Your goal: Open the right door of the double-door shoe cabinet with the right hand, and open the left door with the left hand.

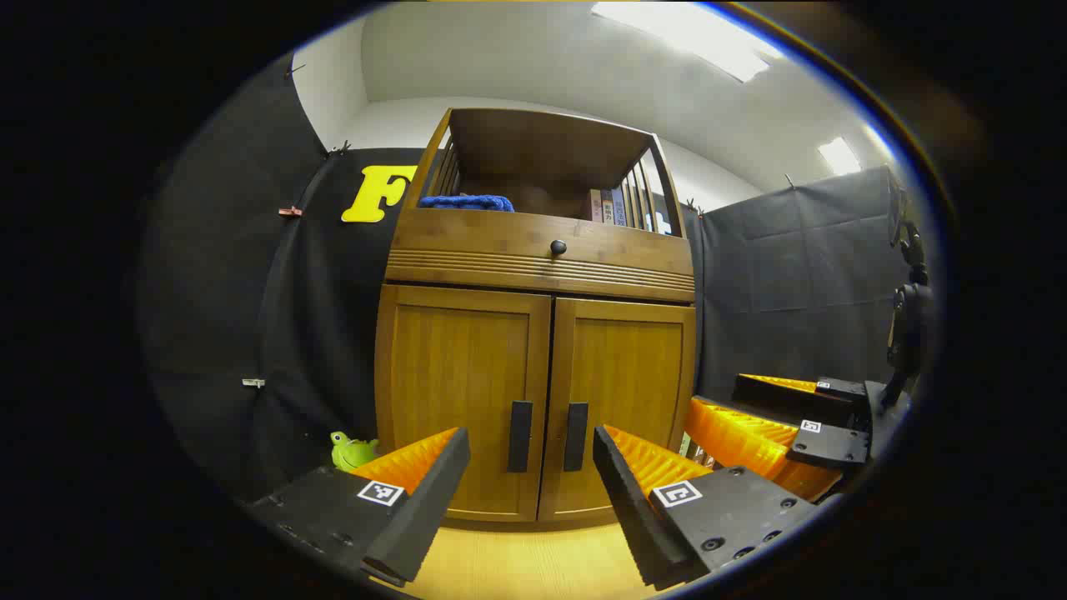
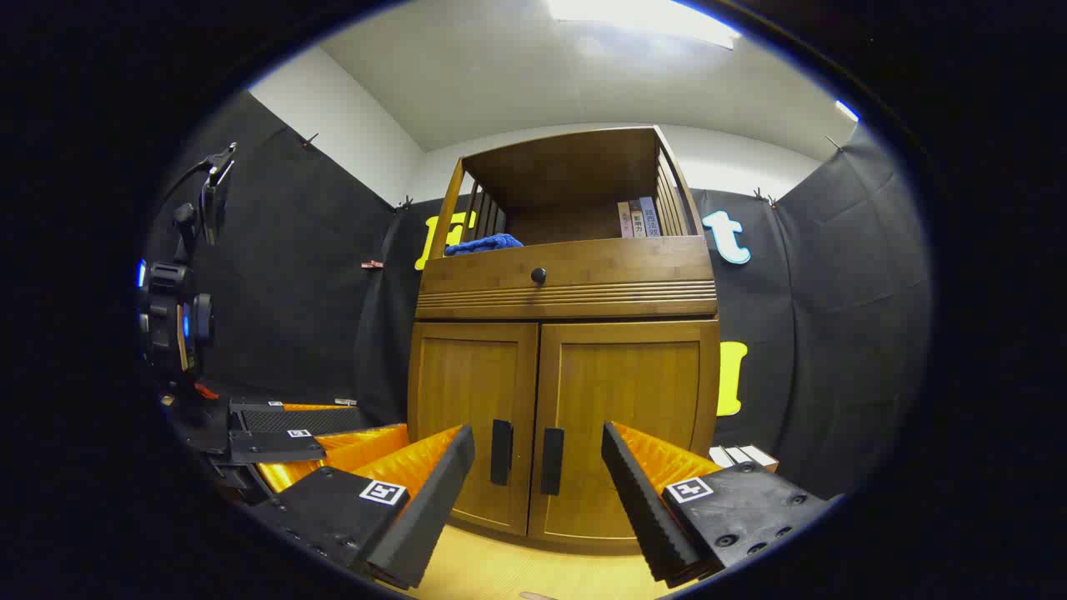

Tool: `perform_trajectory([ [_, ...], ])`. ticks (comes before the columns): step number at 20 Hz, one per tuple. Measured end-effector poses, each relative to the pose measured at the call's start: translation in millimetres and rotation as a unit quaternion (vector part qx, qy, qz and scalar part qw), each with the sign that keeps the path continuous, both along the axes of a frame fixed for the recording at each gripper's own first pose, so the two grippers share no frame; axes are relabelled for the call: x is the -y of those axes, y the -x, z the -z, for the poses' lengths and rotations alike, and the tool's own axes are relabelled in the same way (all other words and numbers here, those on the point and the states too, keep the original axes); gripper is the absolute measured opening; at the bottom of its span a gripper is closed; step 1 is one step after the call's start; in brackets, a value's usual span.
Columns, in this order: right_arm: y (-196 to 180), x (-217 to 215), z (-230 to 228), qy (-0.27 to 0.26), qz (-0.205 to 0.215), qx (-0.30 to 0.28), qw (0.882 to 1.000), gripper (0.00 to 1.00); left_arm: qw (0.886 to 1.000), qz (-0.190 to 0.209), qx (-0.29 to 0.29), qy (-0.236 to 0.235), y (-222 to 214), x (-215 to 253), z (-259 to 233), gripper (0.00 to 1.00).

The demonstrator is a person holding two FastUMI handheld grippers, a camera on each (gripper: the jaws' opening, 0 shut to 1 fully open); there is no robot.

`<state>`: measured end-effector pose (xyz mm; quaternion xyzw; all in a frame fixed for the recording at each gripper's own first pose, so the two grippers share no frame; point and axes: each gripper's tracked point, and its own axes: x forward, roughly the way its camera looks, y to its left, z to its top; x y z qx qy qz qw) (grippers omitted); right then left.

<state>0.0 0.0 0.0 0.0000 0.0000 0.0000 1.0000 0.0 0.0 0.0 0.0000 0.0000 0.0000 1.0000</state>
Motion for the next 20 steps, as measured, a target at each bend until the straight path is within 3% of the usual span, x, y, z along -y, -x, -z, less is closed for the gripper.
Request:
perform_trajectory([
  [4, 2, -1, 0, -0.009, -0.026, -0.001, 1.000, 0.99, 1.000, 0.000, -0.001, 0.001, -2, -1, 1, 0.93],
  [7, 3, -1, 0, -0.002, -0.024, 0.001, 1.000, 0.97, 1.000, -0.002, 0.000, 0.000, -2, -3, 1, 0.93],
  [8, 3, -4, 0, 0.000, -0.025, 0.002, 1.000, 0.97, 1.000, -0.002, 0.000, 0.000, -1, -3, 2, 0.89],
  [9, 4, -6, 1, 0.001, -0.027, 0.000, 1.000, 0.99, 1.000, -0.003, 0.000, 0.000, -1, -4, 1, 0.93],
  [20, 7, -10, 10, 0.004, -0.036, -0.013, 0.999, 0.97, 1.000, -0.004, 0.005, 0.004, 6, -8, -8, 0.93],
])
